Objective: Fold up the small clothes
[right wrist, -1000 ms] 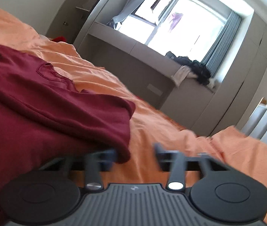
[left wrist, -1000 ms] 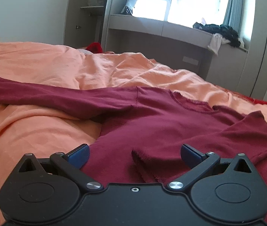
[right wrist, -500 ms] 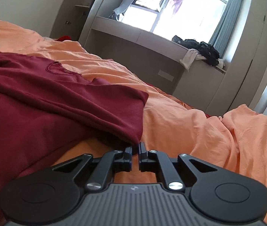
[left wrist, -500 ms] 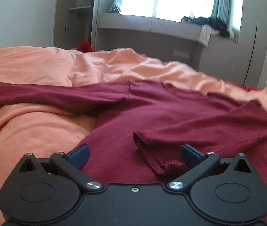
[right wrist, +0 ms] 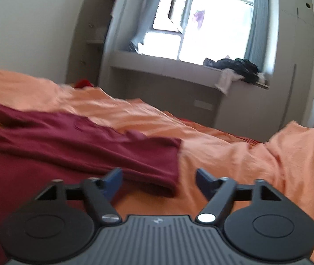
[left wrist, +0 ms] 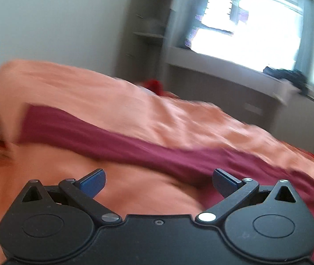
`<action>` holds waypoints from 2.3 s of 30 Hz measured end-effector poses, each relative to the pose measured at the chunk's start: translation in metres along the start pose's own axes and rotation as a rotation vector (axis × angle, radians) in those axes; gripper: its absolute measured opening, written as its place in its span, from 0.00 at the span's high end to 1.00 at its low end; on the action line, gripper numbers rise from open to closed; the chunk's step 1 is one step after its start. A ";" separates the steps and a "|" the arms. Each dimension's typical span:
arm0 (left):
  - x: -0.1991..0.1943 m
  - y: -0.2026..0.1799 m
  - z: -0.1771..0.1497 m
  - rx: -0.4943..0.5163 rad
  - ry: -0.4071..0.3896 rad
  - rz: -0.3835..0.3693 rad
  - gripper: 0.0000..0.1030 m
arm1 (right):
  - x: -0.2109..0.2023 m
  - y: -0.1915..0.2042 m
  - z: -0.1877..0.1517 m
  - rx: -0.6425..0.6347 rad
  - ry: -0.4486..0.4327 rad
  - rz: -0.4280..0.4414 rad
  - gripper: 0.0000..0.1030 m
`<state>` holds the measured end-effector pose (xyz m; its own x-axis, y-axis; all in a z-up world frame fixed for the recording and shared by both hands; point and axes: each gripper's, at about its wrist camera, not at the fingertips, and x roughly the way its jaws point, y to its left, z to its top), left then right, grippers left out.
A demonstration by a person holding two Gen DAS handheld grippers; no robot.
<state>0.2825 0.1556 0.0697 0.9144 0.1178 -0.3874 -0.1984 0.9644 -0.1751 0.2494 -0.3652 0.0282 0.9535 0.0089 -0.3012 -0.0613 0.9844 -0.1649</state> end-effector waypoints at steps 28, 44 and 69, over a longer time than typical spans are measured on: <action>0.082 0.183 0.033 -0.651 -0.009 0.234 0.41 | -0.026 0.054 -0.010 0.099 -0.007 0.287 0.00; 0.033 0.043 0.090 -0.062 -0.299 0.132 0.84 | -0.033 0.040 -0.014 0.162 -0.001 0.252 0.00; -0.044 -0.203 -0.081 0.544 -0.044 -0.702 0.79 | -0.040 0.013 -0.024 0.133 -0.007 0.010 0.00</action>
<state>0.2540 -0.0649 0.0491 0.7770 -0.5449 -0.3152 0.5980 0.7953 0.0993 0.2032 -0.3572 0.0156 0.9550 0.0200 -0.2959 -0.0319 0.9989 -0.0354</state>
